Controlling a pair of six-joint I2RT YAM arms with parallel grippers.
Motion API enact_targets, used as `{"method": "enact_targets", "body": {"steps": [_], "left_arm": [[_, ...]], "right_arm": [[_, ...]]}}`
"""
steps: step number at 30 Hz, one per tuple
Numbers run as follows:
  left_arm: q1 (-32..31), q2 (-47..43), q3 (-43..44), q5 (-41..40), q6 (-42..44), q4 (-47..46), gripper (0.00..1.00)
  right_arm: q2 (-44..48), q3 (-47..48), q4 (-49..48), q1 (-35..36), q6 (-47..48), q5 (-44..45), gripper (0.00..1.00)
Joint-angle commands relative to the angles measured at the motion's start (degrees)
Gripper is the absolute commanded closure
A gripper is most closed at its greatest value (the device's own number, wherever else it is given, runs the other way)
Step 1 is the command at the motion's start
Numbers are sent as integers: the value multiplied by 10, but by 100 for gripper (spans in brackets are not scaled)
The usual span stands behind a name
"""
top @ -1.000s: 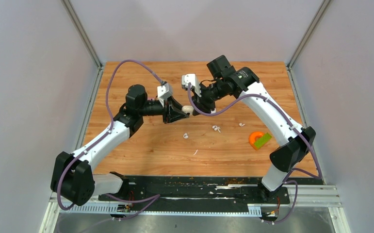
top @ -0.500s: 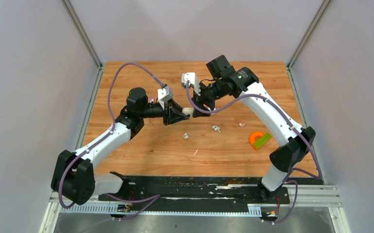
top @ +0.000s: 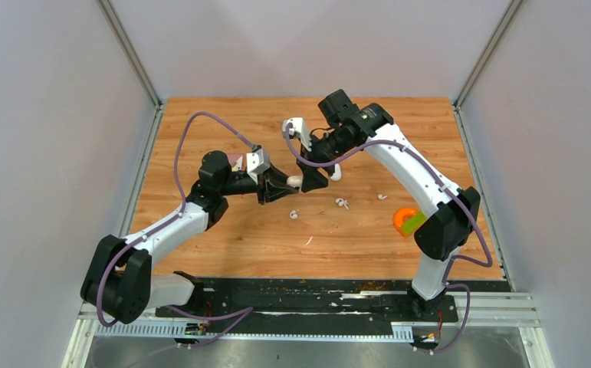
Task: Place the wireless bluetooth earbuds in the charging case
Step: Open the charging case at the center of the board.
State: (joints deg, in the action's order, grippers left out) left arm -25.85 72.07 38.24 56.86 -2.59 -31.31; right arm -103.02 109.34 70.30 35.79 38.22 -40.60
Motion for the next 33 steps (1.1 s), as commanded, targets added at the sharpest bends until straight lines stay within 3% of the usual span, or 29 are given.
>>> {"method": "enact_targets", "body": {"steps": [1, 4, 25, 33], "left_arm": [[-6, -14, -5, 6, 3, -67, 100], [-7, -17, -27, 9, -4, -106, 100], [-19, 0, -38, 4, 84, -81, 100], [-19, 12, -31, -28, 61, -76, 100]], "right_arm": [[-14, 31, 13, -3, 4, -24, 40], [-24, 35, 11, -6, -3, -31, 42], [-34, 84, 10, -38, -59, -61, 42], [-21, 101, 16, -42, -66, -75, 42]]}}
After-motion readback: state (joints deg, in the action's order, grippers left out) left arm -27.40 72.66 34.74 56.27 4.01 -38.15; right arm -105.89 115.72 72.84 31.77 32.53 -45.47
